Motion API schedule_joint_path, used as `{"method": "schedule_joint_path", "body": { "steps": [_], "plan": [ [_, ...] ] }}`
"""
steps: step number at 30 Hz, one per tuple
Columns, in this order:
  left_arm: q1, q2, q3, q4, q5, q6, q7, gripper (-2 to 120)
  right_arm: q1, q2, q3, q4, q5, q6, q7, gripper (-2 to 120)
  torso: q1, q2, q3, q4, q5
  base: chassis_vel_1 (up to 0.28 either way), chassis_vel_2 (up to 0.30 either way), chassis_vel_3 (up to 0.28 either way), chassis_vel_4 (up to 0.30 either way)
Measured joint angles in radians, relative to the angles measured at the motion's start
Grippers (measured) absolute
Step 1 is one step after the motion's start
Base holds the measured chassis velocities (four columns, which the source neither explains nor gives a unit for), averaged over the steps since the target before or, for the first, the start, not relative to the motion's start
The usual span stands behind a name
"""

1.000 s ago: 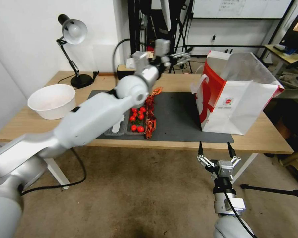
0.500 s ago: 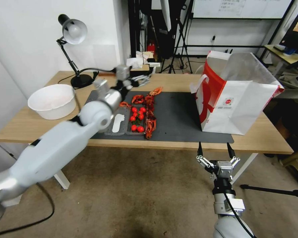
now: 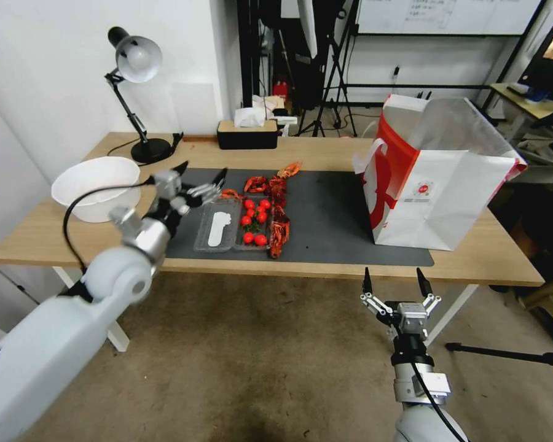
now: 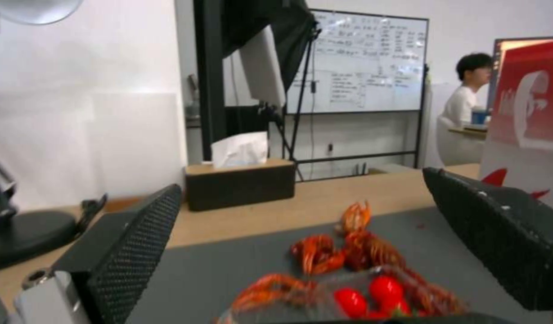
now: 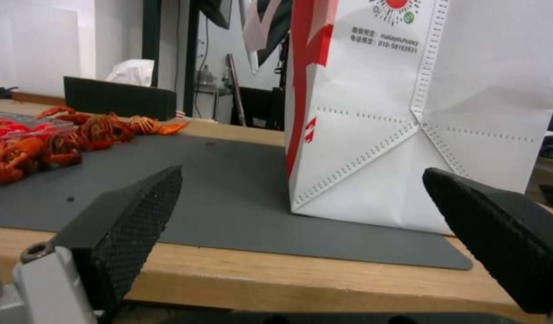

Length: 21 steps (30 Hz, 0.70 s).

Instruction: Pick up the trash from the table and place it into the takeout bag.

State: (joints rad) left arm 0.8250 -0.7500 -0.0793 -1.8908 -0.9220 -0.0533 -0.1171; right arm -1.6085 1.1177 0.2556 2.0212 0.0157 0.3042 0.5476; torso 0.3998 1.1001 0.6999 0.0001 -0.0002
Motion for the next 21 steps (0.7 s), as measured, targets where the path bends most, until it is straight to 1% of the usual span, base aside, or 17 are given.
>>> {"method": "schedule_joint_path", "body": {
  "steps": [1,2,3,5,6,8,10,11,12,13,14,16,17,20,21],
  "plan": [
    [0.049,0.001,-0.037,-0.013,0.027,-0.011,0.003,100,0.000,0.000,-0.001,0.000,0.000,0.001,0.000,100,0.000,0.000,0.000,-0.0002,0.0003,0.000,0.000,0.000,0.000],
    [0.049,0.001,-0.037,-0.013,0.027,-0.011,0.003,100,0.000,0.000,-0.001,0.000,0.000,0.001,0.000,100,0.000,0.000,0.000,-0.0002,0.0003,0.000,0.000,0.000,0.000],
    [0.119,-0.001,-0.078,-0.027,0.067,-0.028,0.004,100,0.000,0.000,-0.003,-0.002,-0.001,0.001,0.000,100,0.000,0.000,0.000,-0.0001,0.0001,0.000,0.000,0.000,0.000],
    [0.185,-0.011,-0.114,-0.038,0.107,-0.039,0.004,100,0.001,0.001,-0.005,-0.004,-0.001,0.002,0.000,100,0.000,0.000,0.000,0.0001,0.0001,0.000,0.000,0.000,0.000],
    [0.185,-0.011,-0.114,-0.038,0.107,-0.039,0.004,100,0.001,0.001,-0.005,-0.004,-0.001,0.002,0.000,100,0.000,0.000,0.000,0.0001,0.0001,0.000,0.000,0.000,0.000],
    [0.236,-0.028,-0.143,-0.045,0.136,-0.049,0.003,100,0.001,0.001,-0.005,-0.007,-0.001,0.005,0.000,100,0.000,0.000,0.000,0.0000,0.0000,0.000,0.000,0.000,0.000],
    [0.256,-0.036,-0.156,-0.047,0.152,-0.051,0.003,100,0.001,0.001,-0.005,-0.008,-0.001,0.006,0.000,100,0.000,0.000,0.000,-0.0003,-0.0001,0.000,0.000,0.000,0.000],
    [0.303,-0.052,-0.191,-0.055,0.193,-0.060,0.003,100,-0.002,0.001,-0.006,-0.009,-0.001,0.009,0.000,100,0.000,0.000,0.000,-0.0006,0.0004,0.000,0.000,0.000,0.000],
    [0.347,-0.068,-0.224,-0.060,0.225,-0.069,0.005,100,-0.003,0.001,-0.006,-0.011,-0.002,0.012,0.000,100,0.000,0.000,0.000,-0.0001,-0.0001,0.000,0.000,0.000,0.000],
    [0.347,-0.068,-0.224,-0.060,0.225,-0.069,0.005,100,-0.003,0.001,-0.006,-0.011,-0.002,0.012,0.000,100,0.000,0.000,0.000,-0.0001,-0.0001,0.000,0.000,0.000,0.000],
    [0.401,-0.088,-0.270,-0.068,0.260,-0.082,0.014,100,-0.003,0.001,-0.006,-0.014,-0.002,0.014,0.000,100,0.000,0.000,0.000,-0.0001,0.0004,0.000,0.000,0.000,0.000],
    [0.489,-0.122,-0.339,-0.074,0.314,-0.117,0.038,100,-0.002,0.001,-0.010,-0.015,-0.002,0.015,-0.001,100,0.000,0.000,0.000,-0.0003,0.0003,0.000,0.000,0.000,0.000],
    [0.489,-0.122,-0.339,-0.074,0.314,-0.117,0.038,100,-0.002,0.001,-0.010,-0.015,-0.002,0.015,-0.001,100,0.000,0.000,0.000,-0.0003,0.0003,0.000,0.000,0.000,0.000],
    [0.621,-0.175,-0.433,-0.078,0.373,-0.167,0.069,100,0.006,0.000,-0.020,-0.021,-0.004,0.015,-0.002,100,0.000,0.000,0.000,-0.0001,0.0000,0.000,0.000,0.000,0.000],
    [0.621,-0.175,-0.433,-0.078,0.373,-0.167,0.069,100,0.006,0.000,-0.020,-0.021,-0.004,0.015,-0.002,100,0.000,0.000,0.000,-0.0001,0.0000,0.000,0.000,0.000,0.000]
  ]
}}
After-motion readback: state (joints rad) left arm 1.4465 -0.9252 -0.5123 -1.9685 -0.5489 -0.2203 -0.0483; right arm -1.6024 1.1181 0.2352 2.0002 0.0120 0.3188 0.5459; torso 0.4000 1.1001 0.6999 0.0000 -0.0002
